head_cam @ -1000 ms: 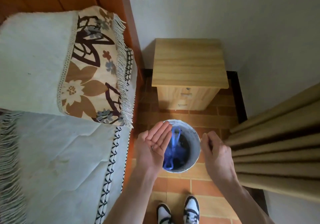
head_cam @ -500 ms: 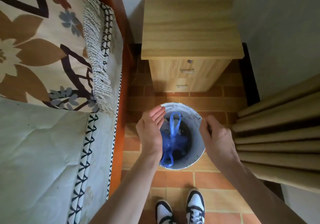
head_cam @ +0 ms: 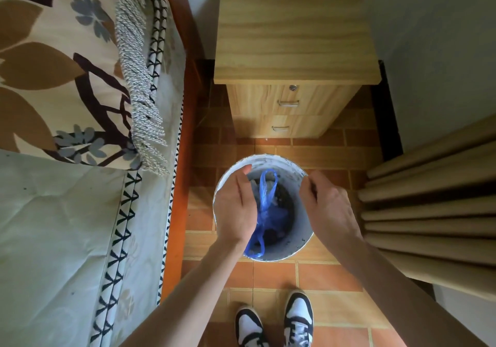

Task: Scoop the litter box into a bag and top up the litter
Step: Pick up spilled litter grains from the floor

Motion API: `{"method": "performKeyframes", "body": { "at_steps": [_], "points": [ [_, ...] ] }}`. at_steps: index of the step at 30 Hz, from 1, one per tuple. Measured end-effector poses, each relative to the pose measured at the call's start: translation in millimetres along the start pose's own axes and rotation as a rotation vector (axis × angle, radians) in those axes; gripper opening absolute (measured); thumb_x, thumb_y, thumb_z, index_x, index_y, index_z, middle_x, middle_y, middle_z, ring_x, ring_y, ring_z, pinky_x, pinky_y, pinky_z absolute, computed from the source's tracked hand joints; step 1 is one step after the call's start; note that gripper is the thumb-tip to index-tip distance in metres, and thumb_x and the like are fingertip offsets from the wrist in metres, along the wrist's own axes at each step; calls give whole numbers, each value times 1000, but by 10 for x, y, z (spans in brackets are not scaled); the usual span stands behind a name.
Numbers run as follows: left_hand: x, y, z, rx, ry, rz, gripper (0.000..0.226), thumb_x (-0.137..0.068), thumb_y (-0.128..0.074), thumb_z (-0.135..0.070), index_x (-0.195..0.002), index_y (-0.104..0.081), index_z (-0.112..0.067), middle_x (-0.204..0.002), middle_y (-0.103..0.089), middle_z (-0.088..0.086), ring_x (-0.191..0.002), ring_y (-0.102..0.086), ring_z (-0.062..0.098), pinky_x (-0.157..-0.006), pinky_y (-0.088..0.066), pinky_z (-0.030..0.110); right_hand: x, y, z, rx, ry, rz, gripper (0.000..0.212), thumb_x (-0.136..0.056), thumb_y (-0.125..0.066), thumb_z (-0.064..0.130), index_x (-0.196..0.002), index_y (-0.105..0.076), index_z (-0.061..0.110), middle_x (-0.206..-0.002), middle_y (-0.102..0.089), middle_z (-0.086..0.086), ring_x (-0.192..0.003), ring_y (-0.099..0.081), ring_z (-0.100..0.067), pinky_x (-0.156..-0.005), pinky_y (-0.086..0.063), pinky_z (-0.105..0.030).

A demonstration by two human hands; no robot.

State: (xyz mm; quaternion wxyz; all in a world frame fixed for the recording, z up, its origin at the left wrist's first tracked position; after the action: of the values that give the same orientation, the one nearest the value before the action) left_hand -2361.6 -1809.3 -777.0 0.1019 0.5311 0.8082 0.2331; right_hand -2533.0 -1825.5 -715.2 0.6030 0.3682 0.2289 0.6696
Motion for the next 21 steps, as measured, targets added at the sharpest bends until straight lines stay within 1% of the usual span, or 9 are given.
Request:
{"method": "performKeyframes", "body": {
  "at_steps": [2, 5, 7, 10, 13, 15, 17, 19, 21],
  "points": [
    [-13, 26, 4, -127, -127, 73, 46, -109, -28, -33, -130, -66, -21, -127, -70, -11, -123, -62, 7, -107, -49, 37, -44, -28, -36, 62, -11, -6, 24, -106, -44, 30, -84, -44, 20, -58, -47, -1, -45, -37, -15, -55, -32, -34],
    [-28, 42, -14, -227, -284, 134, 51, -111, -23, -37, -136, -63, -16, -136, -66, -6, -131, -58, 9, -110, -47, 36, -100, -52, -81, 135, -10, -8, 23, -105, -43, 32, -91, -51, 16, -65, -51, -8, -55, -38, -33, -58, -37, -35],
    [-33, 42, -42, -245, -336, 144, 57, -110, -20, -40, -138, -61, -13, -139, -65, -3, -135, -55, 11, -112, -46, 36, -123, -49, -88, 166, 4, -7, 24, -105, -43, 32, -96, -54, 14, -67, -52, -7, -59, -41, -34, -58, -36, -35],
    [-43, 39, -80, -256, -383, 142, 56, -110, -21, -37, -139, -60, -9, -141, -64, 0, -138, -53, 12, -114, -44, 36, -147, -25, -94, 182, 30, -1, 24, -105, -44, 36, -100, -54, 15, -71, -59, -10, -62, -50, -37, -59, -39, -36],
    [-46, 50, -110, -274, -401, 150, 55, -110, -21, -36, -141, -58, -8, -143, -62, 2, -139, -52, 13, -115, -42, 36, -152, 3, -107, 174, 76, -5, 24, -103, -47, 39, -99, -55, 17, -76, -67, -12, -72, -63, -40, -61, -49, -40],
    [-45, 63, -119, -281, -398, 147, 52, -110, -24, -33, -141, -57, -8, -143, -62, 3, -138, -52, 13, -115, -42, 36, -144, 26, -106, 181, 91, -6, 27, -101, -48, 45, -95, -54, 19, -75, -67, -7, -71, -63, -38, -63, -53, -40],
    [-38, 86, -125, -275, -398, 146, 53, -110, -24, -34, -142, -57, -7, -144, -61, 3, -138, -52, 14, -115, -42, 37, -129, 49, -120, 172, 91, -13, 30, -100, -51, 48, -91, -53, 20, -70, -64, -3, -68, -60, -36, -63, -52, -39],
    [-37, 109, -132, -283, -406, 151, 57, -110, -21, -38, -142, -56, -7, -144, -61, 3, -139, -52, 15, -116, -42, 37, -117, 70, -138, 156, 94, -31, 28, -99, -56, 46, -89, -54, 20, -67, -62, 0, -64, -58, -34, -61, -51, -37],
    [-34, 136, -123, -292, -403, 171, 60, -109, -19, -41, -144, -55, -8, -145, -60, 2, -140, -50, 14, -117, -40, 37, -115, 81, -157, 165, 101, -38, 20, -98, -60, 40, -92, -59, 21, -70, -63, 2, -65, -58, -32, -61, -51, -36]
  ]
}}
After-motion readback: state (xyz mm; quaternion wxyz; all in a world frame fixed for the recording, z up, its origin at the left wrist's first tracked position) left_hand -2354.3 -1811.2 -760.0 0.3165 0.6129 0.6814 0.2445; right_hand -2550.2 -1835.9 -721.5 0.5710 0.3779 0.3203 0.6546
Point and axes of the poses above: each hand's wrist, its own x-axis away from the middle knuckle, its own y-axis out of the back of the hand, z = x × y, the point moved 1 cm from there along -x, towards the middle knuckle
